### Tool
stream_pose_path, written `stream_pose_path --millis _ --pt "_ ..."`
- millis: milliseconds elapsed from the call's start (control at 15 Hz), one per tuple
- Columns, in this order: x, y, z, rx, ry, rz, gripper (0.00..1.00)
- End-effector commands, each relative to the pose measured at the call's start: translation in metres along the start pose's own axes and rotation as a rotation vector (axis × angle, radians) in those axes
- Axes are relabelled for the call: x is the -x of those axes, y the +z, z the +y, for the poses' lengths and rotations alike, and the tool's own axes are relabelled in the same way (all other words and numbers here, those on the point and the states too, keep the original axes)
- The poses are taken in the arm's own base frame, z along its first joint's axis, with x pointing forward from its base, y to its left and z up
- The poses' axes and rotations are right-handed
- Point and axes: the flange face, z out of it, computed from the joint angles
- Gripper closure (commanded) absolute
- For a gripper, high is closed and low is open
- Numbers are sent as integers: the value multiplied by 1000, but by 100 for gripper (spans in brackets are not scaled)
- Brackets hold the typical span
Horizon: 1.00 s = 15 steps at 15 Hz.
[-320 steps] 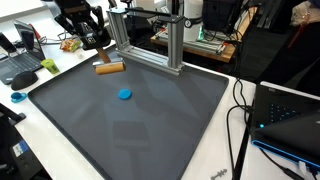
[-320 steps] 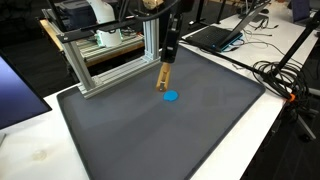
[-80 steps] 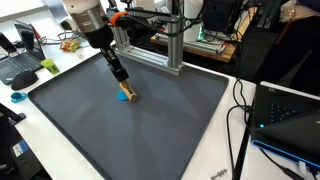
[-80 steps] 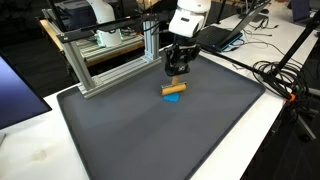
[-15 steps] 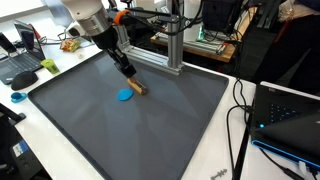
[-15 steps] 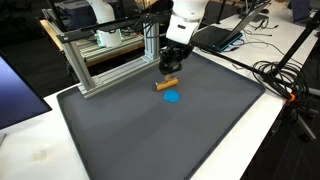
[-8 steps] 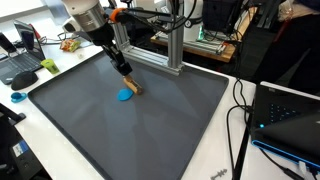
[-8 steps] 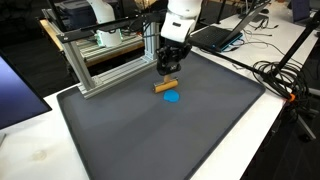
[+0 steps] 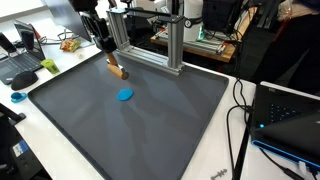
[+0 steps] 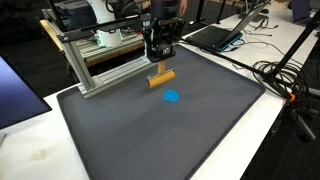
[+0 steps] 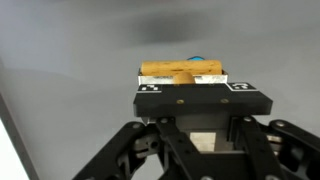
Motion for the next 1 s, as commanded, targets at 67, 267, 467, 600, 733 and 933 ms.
stream_pose_path --millis 67,267,467,600,733,933 --pt "46 -30 9 -9 -75 33 78" --pt "68 -35 6 -16 -98 33 78" --pt "92 -34 1 -6 -110 33 78" --pt "107 -32 -3 -5 -107 33 78" --pt "121 -30 -6 -5 -108 33 78" --pt "140 -31 -10 3 -124 41 78"
